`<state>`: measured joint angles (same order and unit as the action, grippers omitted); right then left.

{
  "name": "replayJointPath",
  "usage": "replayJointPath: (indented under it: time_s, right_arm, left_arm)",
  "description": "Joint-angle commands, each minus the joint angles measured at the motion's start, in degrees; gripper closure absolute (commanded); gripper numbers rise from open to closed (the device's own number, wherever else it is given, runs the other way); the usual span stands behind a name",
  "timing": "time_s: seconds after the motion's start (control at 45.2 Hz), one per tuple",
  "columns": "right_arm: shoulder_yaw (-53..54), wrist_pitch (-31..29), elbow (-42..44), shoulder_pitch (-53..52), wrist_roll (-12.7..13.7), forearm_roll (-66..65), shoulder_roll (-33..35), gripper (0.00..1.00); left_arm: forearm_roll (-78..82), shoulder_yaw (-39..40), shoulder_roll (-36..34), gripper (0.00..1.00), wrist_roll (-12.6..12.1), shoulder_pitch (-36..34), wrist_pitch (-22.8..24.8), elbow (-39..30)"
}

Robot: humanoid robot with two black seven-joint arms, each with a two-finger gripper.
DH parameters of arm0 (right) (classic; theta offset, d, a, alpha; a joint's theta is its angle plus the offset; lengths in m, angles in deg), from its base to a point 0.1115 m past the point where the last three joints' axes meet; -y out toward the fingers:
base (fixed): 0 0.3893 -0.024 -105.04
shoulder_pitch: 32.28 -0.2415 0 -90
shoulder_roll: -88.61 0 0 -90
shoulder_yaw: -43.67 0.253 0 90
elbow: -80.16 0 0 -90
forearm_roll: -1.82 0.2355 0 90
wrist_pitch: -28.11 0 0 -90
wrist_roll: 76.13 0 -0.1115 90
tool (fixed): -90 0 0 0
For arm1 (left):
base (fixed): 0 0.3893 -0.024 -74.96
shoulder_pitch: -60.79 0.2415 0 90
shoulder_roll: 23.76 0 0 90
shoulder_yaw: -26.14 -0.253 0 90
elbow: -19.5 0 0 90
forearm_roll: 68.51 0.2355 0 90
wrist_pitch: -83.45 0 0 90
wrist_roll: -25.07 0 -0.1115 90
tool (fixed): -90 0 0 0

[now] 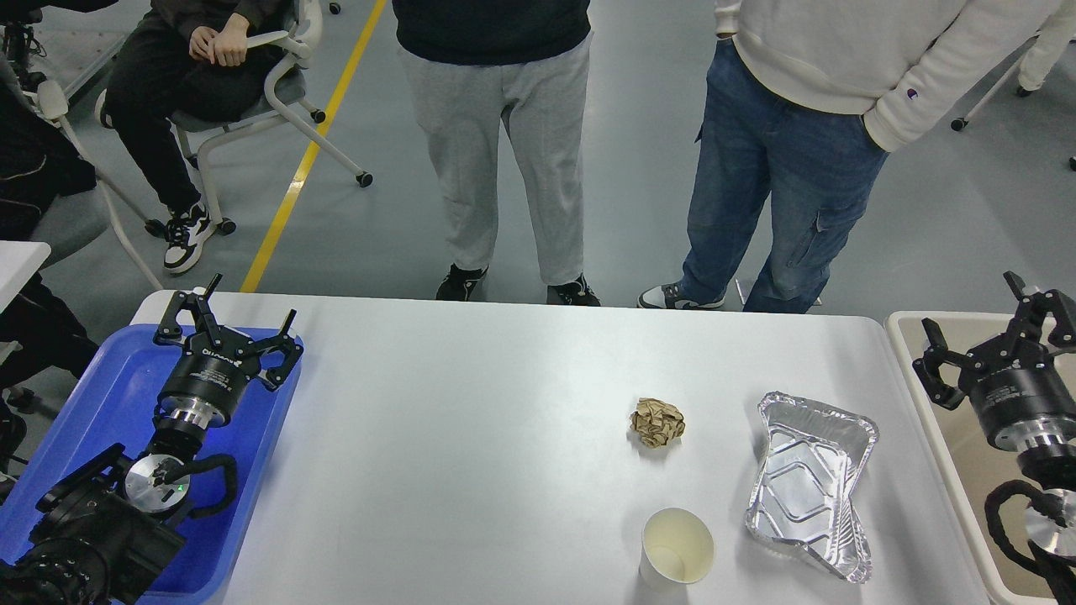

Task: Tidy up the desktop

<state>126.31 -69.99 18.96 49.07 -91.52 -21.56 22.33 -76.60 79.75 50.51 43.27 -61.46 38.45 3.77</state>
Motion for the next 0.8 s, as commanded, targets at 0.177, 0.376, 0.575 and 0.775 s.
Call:
replayJointPath:
  time_s: [0.177, 0.376, 0.575, 0.775]
  right_arm:
    - [-0.4, 0.2, 0.0, -0.1, 0.0, 0.0, 0.2, 0.0]
    - [-0.4, 0.3, 0.5, -0.5, 0.1, -0.1, 0.3, 0.0]
    - [-2.5, 0.0, 0.2, -1.8, 0.1, -0.8, -0.8, 0.0]
    - [-2.3, 0.0, 0.0, -2.0, 0.0, -1.0, 1.4, 0.0]
  left_arm:
    - [0.0, 0.0, 0.0, 0.0, 0.0, 0.0, 0.0, 0.0]
    - [0.0, 0.0, 0.0, 0.0, 0.0, 0.0, 0.0, 0.0]
    - [0.0, 0.0, 0.0, 0.0, 0.0, 0.0, 0.0, 0.0]
    - [0.0, 0.0, 0.0, 0.0, 0.0, 0.0, 0.0, 0.0]
